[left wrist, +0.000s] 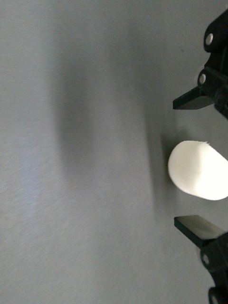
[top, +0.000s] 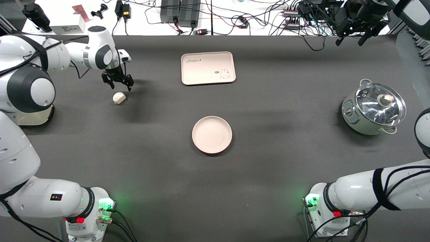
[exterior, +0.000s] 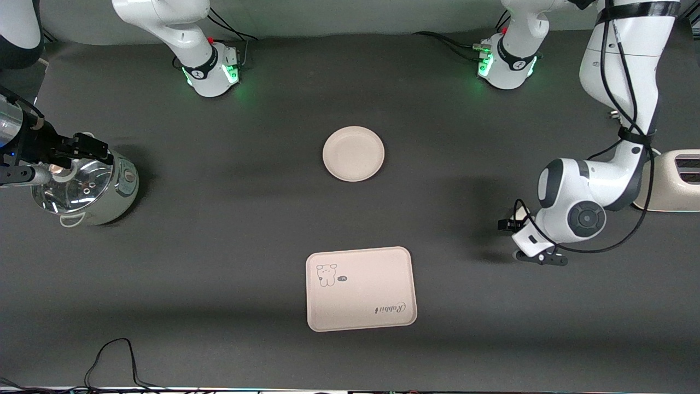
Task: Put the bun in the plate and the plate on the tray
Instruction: 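Lower the left gripper onto the white bun and close on it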
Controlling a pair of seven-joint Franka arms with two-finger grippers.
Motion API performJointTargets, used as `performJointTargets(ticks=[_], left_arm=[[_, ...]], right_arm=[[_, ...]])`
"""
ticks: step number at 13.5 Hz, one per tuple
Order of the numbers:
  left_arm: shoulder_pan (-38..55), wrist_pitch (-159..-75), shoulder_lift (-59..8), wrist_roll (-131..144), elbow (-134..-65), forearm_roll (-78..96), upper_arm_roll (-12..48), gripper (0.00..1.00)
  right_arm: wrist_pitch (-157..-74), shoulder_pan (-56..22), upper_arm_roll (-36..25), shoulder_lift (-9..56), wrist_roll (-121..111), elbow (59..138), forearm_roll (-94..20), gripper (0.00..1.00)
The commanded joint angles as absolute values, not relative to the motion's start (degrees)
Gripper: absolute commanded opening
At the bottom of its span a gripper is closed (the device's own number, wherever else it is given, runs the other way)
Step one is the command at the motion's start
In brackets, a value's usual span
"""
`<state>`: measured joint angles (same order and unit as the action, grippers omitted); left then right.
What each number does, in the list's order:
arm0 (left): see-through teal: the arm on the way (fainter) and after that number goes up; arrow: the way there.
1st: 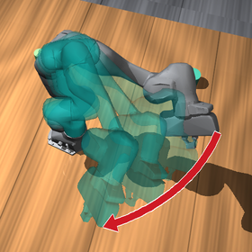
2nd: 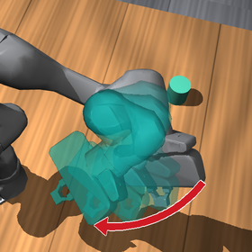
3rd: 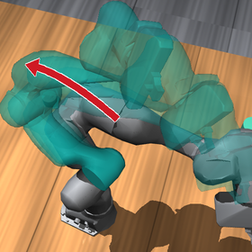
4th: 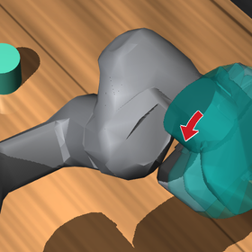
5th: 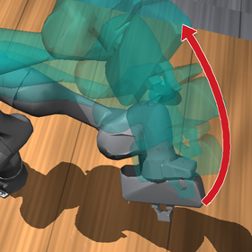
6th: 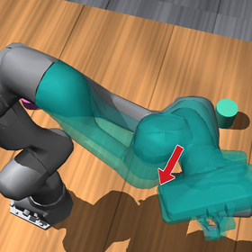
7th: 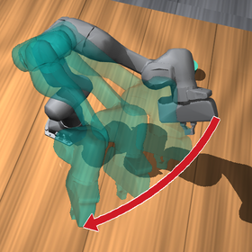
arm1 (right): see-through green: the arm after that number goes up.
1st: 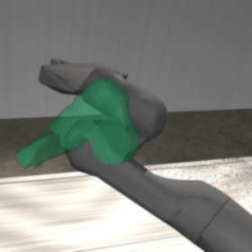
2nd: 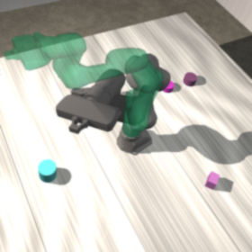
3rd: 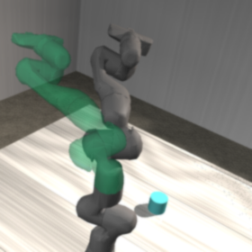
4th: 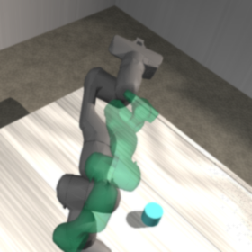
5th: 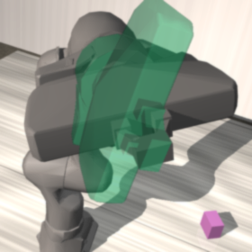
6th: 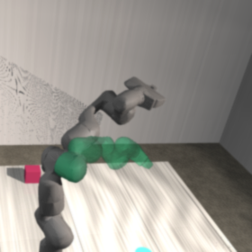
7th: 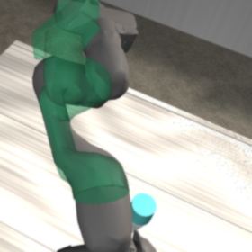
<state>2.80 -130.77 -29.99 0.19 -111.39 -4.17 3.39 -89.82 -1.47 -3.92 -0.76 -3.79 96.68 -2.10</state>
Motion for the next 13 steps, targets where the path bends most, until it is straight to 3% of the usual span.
performJointTargets(ticks=[1,3,4,5,6,8,9,13], left_arm=[[3.5,-135.7,-25.2,-2.5,-119.5,-4.4,2.9,0.99],[3.3,-136.2,-25.1,-4.6,-120.4,-4.4,2.9,0.97],[2.9,-136.4,-25.0,-5.4,-120.7,-4.4,2.9,0.91],[2.9,-136.3,-25.0,-5.6,-120.8,-4.3,2.9,0.79],[2.9,-136.3,-25.0,-5.6,-120.8,-4.3,2.9,0.62],[2.9,-136.3,-25.0,-5.6,-120.7,-4.3,2.9,0.06],[2.9,-136.3,-25.0,-5.6,-120.5,-4.3,2.9,0.0],[3.2,-135.3,-23.1,-4.3,-119.5,-4.2,2.9,0.0]], right_arm=[[-89.8,-0.7,-2.8,-0.1,-4.0,96.4,-3.6,1.0],[-89.7,-0.7,-2.7,-0.1,-4.0,96.9,-3.6,1.0],[-89.7,-0.9,-2.6,-0.1,-4.0,97.2,-3.6,1.0],[-89.7,-0.9,-2.6,-0.1,-4.0,97.3,-3.6,1.0],[-89.9,-1.0,-2.6,0.1,-4.0,97.3,-3.6,1.0],[-90.1,-1.0,-2.6,0.2,-4.0,97.3,-3.6,1.0],[-89.9,-1.0,-2.6,0.2,-4.0,97.5,-3.6,1.0],[-90.8,-0.8,-3.3,-0.4,-4.3,98.3,-3.6,1.0]])
